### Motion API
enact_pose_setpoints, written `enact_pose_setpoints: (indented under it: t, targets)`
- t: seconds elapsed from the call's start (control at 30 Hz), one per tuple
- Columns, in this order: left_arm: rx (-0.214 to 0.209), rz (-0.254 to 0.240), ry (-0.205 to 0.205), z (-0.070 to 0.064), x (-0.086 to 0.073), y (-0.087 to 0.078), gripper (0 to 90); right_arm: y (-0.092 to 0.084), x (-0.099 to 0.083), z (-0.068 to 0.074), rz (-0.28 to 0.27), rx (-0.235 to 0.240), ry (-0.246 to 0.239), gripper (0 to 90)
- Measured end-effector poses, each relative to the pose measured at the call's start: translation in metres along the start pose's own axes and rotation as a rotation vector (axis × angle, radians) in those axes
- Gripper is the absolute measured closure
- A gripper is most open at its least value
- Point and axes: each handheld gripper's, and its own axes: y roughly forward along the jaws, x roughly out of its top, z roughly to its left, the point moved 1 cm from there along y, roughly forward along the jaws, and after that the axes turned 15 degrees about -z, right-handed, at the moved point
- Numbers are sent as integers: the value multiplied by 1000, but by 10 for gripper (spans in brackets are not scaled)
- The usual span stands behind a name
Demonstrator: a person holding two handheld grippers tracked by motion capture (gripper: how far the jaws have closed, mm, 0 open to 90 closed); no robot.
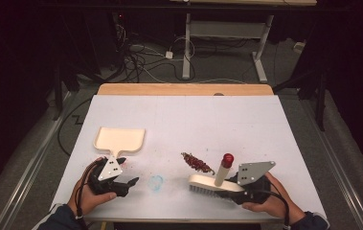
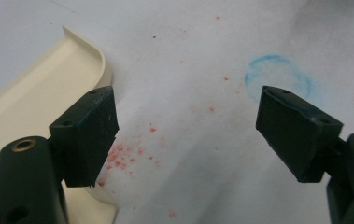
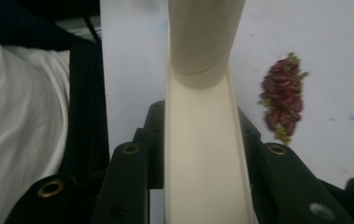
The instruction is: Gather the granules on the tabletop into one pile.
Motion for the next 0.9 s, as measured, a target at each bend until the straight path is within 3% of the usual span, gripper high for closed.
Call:
enact_pose_setpoints:
  t: [0.03, 0.13, 0.5, 0.63, 0.9]
  targets:
    - [-1, 1, 0, 0, 0, 0, 202, 5, -2, 0, 21, 8, -8, 680]
    - [0, 3, -3, 1, -1, 0, 202, 9, -3, -5, 14, 6, -4, 680]
    - [-2, 4, 3, 0, -1, 0, 202, -1, -12, -35, -23, -116, 36, 680]
    - [-2, 3, 2, 0, -1, 0, 203, -3, -10, -39, -24, -196, 25, 680]
    - [1, -2, -2, 0, -1, -1, 203, -28, -2, -31, -81, -255, 35, 680]
